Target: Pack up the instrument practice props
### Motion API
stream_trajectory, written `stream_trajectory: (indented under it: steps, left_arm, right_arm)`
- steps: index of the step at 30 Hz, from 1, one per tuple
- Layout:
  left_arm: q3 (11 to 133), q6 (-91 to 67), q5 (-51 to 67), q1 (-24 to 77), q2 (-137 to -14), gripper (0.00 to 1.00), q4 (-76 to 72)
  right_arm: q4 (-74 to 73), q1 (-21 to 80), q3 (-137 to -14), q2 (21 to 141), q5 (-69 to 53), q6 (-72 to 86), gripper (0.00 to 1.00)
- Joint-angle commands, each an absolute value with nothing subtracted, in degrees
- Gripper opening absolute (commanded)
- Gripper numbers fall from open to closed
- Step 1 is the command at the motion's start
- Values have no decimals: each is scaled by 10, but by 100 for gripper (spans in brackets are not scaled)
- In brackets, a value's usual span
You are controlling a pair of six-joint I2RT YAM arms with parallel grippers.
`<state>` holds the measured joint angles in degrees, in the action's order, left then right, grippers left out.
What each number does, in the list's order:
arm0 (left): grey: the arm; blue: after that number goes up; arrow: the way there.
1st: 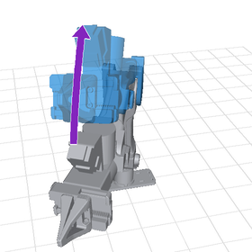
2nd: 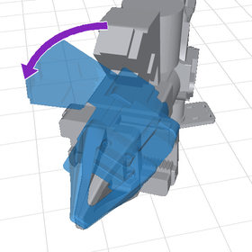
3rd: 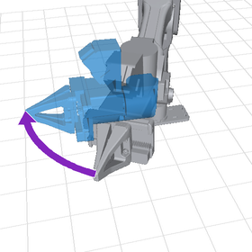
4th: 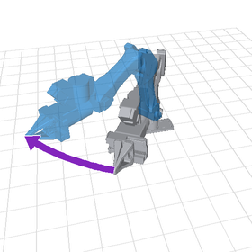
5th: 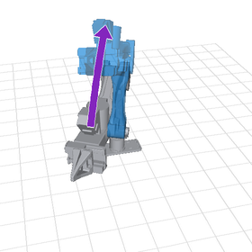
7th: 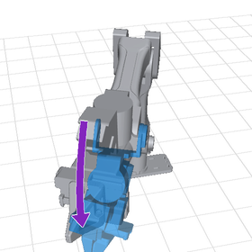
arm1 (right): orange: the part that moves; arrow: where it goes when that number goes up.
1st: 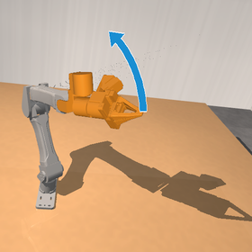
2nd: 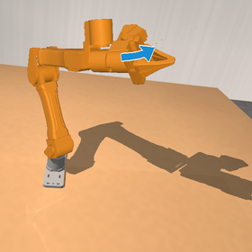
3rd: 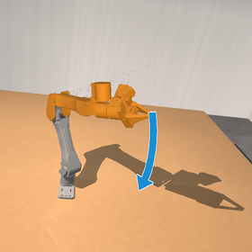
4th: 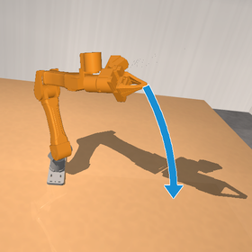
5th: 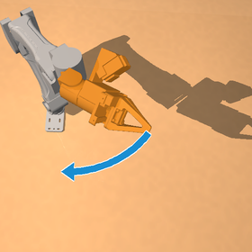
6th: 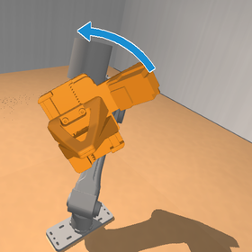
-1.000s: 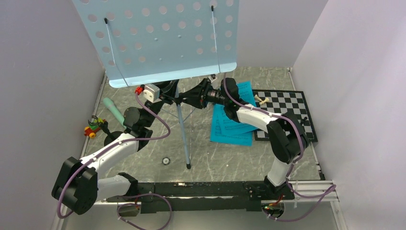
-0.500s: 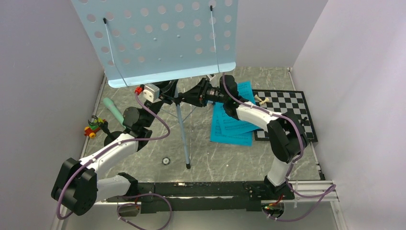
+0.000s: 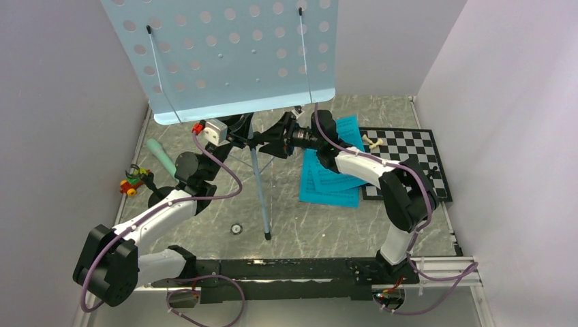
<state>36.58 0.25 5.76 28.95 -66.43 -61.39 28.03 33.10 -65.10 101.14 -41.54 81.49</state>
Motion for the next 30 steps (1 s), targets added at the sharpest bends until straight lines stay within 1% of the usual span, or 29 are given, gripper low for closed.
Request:
stream_trajectory:
  steps: [1,7,10,11,13,14,15,16,19,24,27,30]
  left_arm:
    - [375,22,83,293,-652,0,-600]
    - [375,20,83,294,-654,0,-601]
    - [376,17,86,293,-656,0,-601]
    - [376,16,87,294,-656,0,-600]
    - [377,14,90,293,-657,0,-599]
    - [377,13,91,293,-657,0,-599]
    - [377,12,92,294,-657,0,-597]
    - [377,11,93,294,-657,0,-596]
    - [378,7,96,294,-659,0,-593]
    - [373,4,95,295,-662,0,-598]
    - [372,4,95,296,-661,0,-595]
    - [372,4,93,296,-657,0,-589]
  right_arm:
    - [358,332,-636,986,-421,874,58]
    - [409,332,-616,982,-406,920,39]
    - [415,332,-621,985,-402,923,34]
    - [417,332,-623,986,-399,922,30]
    - [412,332,-633,987,-399,912,21]
    - [403,332,-640,987,-401,900,14]
    - [389,333,-650,985,-402,880,5]
    - [354,333,-659,982,-401,852,0]
    - [297,333,-673,972,-392,771,0]
    - [259,332,-675,974,-382,645,0]
    - [167,333,-697,972,-333,514,0]
    - [126,333,-693,958,-275,412,0]
